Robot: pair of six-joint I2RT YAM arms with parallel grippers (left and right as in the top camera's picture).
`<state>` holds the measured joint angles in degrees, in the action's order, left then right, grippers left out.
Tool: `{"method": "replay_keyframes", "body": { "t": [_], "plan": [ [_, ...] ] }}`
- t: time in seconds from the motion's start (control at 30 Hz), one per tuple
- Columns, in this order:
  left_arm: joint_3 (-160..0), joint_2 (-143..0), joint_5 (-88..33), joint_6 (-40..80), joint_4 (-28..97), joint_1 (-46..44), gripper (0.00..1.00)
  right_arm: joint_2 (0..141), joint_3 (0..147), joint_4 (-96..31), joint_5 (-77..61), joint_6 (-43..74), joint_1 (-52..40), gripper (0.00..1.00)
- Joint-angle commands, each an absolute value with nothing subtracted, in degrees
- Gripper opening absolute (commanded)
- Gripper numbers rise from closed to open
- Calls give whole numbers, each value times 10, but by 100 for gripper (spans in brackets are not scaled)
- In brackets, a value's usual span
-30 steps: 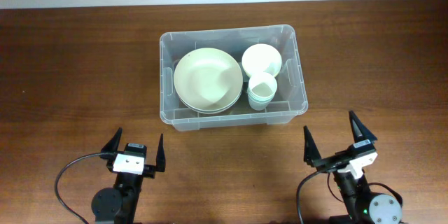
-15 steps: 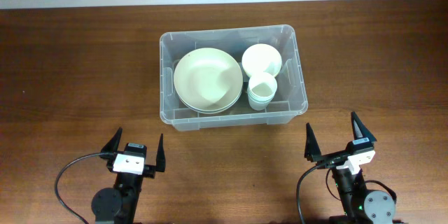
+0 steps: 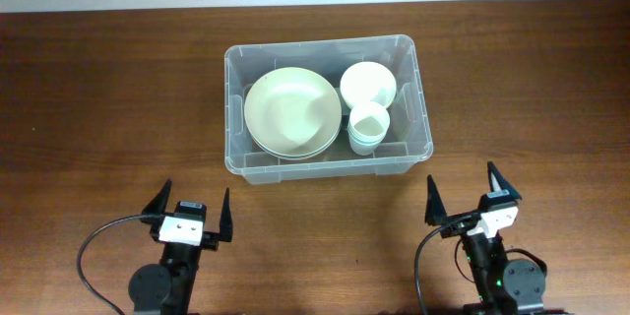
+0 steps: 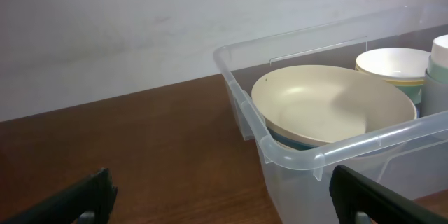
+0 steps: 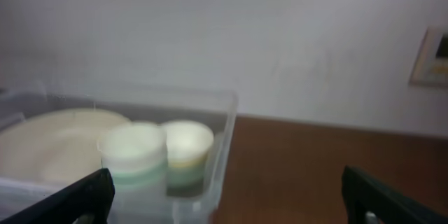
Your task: Pack container
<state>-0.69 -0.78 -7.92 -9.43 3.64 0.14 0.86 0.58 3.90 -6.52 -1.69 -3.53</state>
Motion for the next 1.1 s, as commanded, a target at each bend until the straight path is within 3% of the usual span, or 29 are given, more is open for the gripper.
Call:
{"method": "replay_keyframes", "body": {
  "t": [0.0,0.13,1.07],
  "plan": [
    [-5,-3,-77,-100,39,6,100,2,3,10,-53,-17,-40,99],
    [-5,-3,-77,-100,39,5,100,2,3,-42,-52,-17,-40,99],
    [-5,-3,-77,-100,39,5,100,2,3,-41,-51,-17,-4,99]
  ]
}}
